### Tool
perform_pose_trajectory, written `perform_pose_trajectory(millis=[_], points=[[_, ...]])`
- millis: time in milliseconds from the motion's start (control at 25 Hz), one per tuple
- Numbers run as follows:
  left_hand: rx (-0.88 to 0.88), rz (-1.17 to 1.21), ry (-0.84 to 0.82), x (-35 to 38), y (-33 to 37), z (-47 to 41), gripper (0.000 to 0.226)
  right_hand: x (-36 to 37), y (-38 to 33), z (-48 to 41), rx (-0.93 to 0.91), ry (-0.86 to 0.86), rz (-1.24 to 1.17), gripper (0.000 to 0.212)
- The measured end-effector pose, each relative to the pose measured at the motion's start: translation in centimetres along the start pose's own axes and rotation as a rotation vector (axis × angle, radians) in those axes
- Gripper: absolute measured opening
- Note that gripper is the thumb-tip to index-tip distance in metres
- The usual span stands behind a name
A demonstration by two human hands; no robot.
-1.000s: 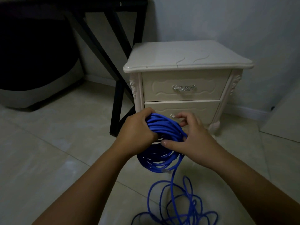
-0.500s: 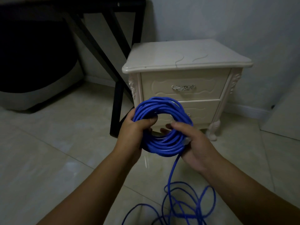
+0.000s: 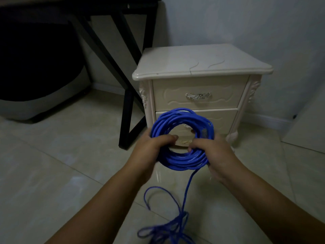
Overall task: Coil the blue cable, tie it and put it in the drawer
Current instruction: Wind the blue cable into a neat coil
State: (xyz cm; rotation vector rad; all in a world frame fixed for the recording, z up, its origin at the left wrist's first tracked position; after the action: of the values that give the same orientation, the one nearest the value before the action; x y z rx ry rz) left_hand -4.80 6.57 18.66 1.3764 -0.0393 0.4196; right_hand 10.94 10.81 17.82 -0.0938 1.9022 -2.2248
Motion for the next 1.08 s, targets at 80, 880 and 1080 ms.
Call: perform_pose_trajectory(millis=[80, 880, 1080], points=[[0.141, -0.429, -0.122, 0.5, 1.9, 0.1, 0.068, -0.1, -2.6, 0.4, -0.197, 0.012, 0.401, 0.035], [0.082, 0.171, 0.024, -0.1, 0.9, -1.1, 0.029, 1.8, 0.9, 0.9, 0.001, -0.081, -0.221, 0.031], [-0.031, 0.209, -0.130, 1.6, -1.9, -0.6, 0.034, 1.0, 2.0, 0.9, 0.090, 0.048, -0.329, 0.035]])
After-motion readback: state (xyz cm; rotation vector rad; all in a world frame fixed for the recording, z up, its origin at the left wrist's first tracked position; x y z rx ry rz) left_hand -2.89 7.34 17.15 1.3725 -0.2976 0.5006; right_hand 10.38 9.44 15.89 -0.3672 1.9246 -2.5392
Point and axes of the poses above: each hand's wrist, its own z-axis away from the middle knuckle, its own x-axis out of the palm, y = z × x, the point moved 9 cm from there along -z, towards the middle knuckle, and after that the axes turned 7 degrees about z, right-handed, at the moved point
